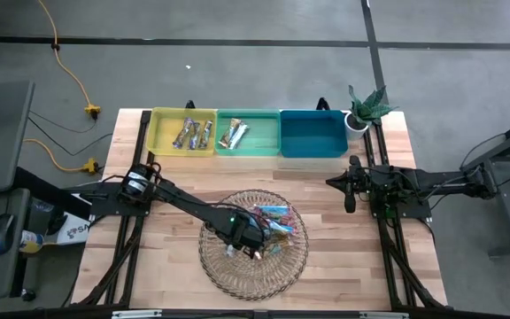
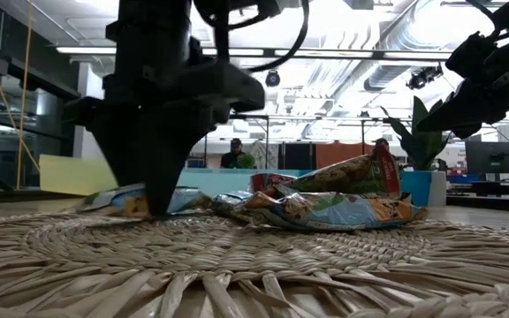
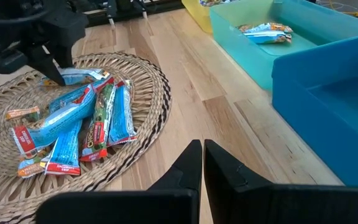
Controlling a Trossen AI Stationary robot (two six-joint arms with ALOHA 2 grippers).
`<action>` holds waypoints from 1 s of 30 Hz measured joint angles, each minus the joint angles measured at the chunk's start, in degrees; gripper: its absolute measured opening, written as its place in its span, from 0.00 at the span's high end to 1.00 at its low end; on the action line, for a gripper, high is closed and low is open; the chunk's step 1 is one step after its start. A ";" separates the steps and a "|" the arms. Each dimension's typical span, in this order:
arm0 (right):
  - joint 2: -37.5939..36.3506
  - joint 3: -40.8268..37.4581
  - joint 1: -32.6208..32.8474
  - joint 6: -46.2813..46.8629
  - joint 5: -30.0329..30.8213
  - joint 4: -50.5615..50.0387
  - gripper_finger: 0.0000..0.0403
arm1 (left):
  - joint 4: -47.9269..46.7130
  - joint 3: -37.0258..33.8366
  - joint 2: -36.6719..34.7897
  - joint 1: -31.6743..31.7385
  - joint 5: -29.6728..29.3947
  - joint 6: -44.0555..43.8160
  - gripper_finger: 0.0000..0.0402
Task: Pick and place Granola Bars by type
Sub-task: Put the yellow granola bar into the green bin
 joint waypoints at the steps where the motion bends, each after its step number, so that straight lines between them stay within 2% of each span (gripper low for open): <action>1: 0.00 0.02 0.00 0.00 0.00 0.00 1.00 | 0.05 0.22 -0.31 0.00 -0.36 0.02 0.73; 14: 0.62 0.06 0.00 0.00 0.02 0.51 1.00 | -4.30 0.75 -4.87 0.00 -6.21 2.22 0.73; 25: 1.21 0.04 0.01 0.00 0.13 0.09 1.00 | -2.12 0.86 -14.36 0.46 -18.17 11.25 0.73; 30: 1.25 0.04 0.01 0.00 0.23 0.19 1.00 | -0.04 0.84 -19.04 2.27 -20.01 17.23 0.73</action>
